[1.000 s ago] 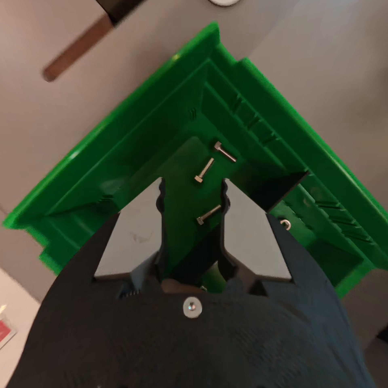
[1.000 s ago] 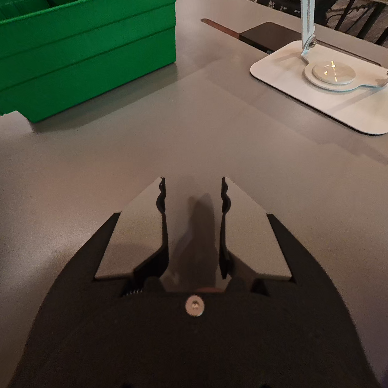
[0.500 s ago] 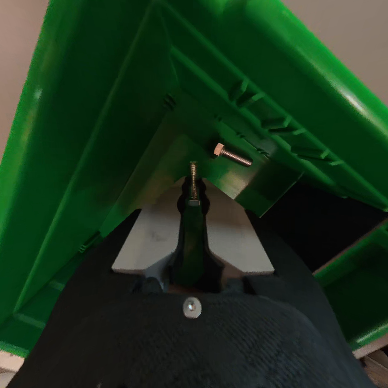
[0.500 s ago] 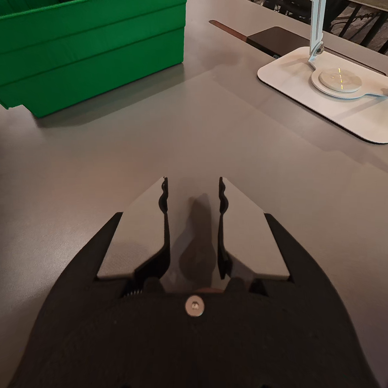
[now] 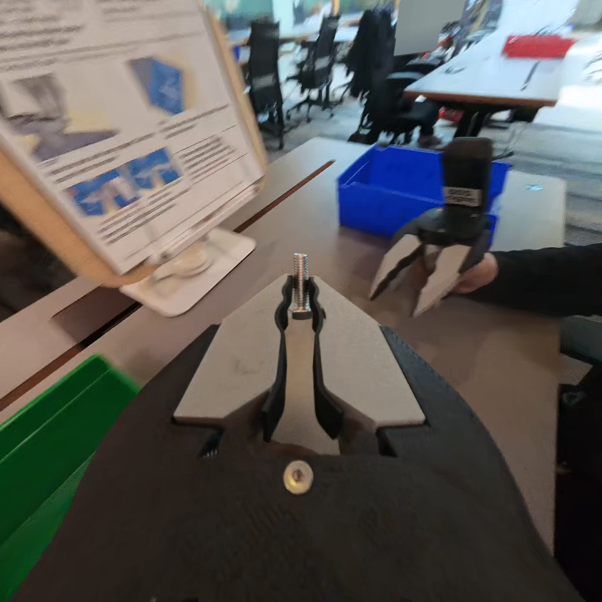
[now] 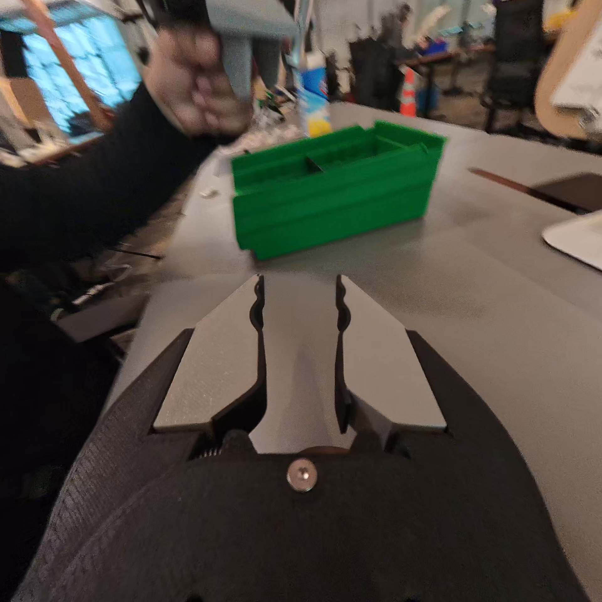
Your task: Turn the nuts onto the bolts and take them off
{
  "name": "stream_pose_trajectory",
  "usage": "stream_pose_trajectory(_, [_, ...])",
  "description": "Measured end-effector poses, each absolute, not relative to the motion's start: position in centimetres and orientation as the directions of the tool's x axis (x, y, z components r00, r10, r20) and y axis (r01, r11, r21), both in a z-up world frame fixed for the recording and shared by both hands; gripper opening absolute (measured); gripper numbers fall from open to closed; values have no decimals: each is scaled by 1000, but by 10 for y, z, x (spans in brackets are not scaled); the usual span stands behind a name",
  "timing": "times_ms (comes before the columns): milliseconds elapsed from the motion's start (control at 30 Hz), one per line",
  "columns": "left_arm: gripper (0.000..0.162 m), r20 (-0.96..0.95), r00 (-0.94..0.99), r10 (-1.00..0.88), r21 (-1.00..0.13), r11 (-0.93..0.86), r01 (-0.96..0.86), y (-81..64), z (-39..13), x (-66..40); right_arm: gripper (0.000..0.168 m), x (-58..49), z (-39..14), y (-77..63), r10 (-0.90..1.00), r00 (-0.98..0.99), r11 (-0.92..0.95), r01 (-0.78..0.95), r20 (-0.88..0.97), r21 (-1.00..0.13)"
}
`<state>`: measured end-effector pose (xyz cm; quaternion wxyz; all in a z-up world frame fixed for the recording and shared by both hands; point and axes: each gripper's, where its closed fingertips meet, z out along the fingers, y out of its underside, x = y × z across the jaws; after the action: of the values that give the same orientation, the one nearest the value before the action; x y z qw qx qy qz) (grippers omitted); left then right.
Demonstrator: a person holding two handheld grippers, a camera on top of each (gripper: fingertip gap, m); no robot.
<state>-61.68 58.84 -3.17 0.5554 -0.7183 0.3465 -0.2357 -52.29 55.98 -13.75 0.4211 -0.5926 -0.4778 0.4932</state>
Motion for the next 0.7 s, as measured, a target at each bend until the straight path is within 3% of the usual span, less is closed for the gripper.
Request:
stream_pose_trajectory(133, [7, -29, 594, -804, -990, -60, -131, 553, -59, -539, 37, -508, -95, 545, 991, 3, -134, 20, -133, -991])
stream_pose_trajectory(233, [7, -104, 556, -825, -993, 51, -109, 543, -77, -508, 47, -492, -77, 542, 987, -34, -161, -42, -160, -986])
stream_pose_trajectory(367, [7, -30, 512, -858, -999, 32, -5, 545, -88, -490, 40, -483, -81, 554, 982, -8, -189, -57, -189, -980])
stream_pose_trajectory(567, [7, -82, 538, -839, -996, 78, -31, 548, -109, -494, 34, -490, -92, 548, 957, -118, -271, -37, -265, -962])
stream_pose_trajectory(700, [7, -36, 531, -847, -999, 34, -15, 548, -114, -494, 32, -504, -105, 539, 970, -106, -219, 28, -221, -975])
